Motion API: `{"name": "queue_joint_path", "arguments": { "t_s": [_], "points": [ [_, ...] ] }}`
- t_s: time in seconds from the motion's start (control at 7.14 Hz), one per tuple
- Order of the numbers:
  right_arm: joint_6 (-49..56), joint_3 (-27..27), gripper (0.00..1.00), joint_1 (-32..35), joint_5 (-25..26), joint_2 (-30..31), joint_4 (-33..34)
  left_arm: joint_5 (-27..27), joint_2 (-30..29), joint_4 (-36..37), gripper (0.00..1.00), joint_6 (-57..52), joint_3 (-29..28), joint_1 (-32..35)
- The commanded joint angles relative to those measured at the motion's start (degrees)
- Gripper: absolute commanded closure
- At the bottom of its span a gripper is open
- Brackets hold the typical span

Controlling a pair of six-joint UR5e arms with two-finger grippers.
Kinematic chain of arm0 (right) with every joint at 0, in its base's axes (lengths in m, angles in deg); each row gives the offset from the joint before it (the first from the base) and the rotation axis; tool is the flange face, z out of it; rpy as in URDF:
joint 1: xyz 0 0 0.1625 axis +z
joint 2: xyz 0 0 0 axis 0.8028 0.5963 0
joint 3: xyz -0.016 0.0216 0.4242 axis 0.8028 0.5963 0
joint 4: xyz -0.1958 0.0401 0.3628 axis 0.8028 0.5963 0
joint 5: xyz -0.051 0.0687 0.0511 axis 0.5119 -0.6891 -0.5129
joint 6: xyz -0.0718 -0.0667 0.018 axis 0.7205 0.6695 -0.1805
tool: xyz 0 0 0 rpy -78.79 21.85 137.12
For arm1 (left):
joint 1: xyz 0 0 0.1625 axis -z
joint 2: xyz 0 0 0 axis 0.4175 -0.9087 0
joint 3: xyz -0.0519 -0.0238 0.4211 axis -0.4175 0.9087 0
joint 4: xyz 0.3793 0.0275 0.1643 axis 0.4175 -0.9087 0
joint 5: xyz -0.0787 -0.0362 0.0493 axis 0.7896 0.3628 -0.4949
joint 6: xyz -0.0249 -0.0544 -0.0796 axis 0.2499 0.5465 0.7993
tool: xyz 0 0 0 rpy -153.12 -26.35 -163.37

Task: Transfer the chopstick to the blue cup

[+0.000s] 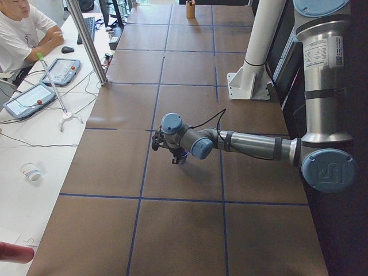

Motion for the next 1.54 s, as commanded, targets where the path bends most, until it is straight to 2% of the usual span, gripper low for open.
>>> {"name": "queue_joint_path", "arguments": {
  "t_s": [0.0, 0.28, 0.42, 0.7, 0.84, 1.12, 1.26, 1.4],
  "points": [
    [0.76, -0.26, 0.00, 0.00, 0.01, 0.00, -0.06, -0.42, -4.59, 0.31, 1.00, 13.79, 7.01, -2.92],
    [0.95, -0.61, 0.00, -0.87, 0.01, -0.52, -0.06, -1.39, -15.97, 0.92, 1.00, 31.51, 7.48, -15.35],
    [0.86, -0.61, 0.00, -0.97, -0.08, -0.61, -0.06, -7.05, -22.22, 3.88, 1.00, 37.61, 7.13, -22.39],
    [0.68, -0.53, 0.00, -0.97, 0.01, -0.61, -0.06, -18.66, -38.73, 23.59, 1.00, 40.75, 5.73, -31.65],
    [0.59, -0.53, 0.00, -0.97, 0.01, -0.61, -0.06, -20.45, -40.98, 24.64, 1.00, 40.92, 3.98, -33.34],
    [0.86, -0.87, 0.00, -0.97, 0.10, -0.35, -0.15, -20.55, -49.92, 24.04, 1.00, 46.61, -6.18, -33.53],
    [0.94, -0.96, 0.00, -0.97, 0.36, 0.09, -3.20, -20.55, -51.45, 23.69, 1.00, 47.51, -8.67, -33.53],
    [0.86, -0.62, 0.00, -1.40, 0.62, 3.14, -12.19, -20.55, -51.81, 20.47, 1.00, 48.13, -11.13, -33.79]
  ]
}}
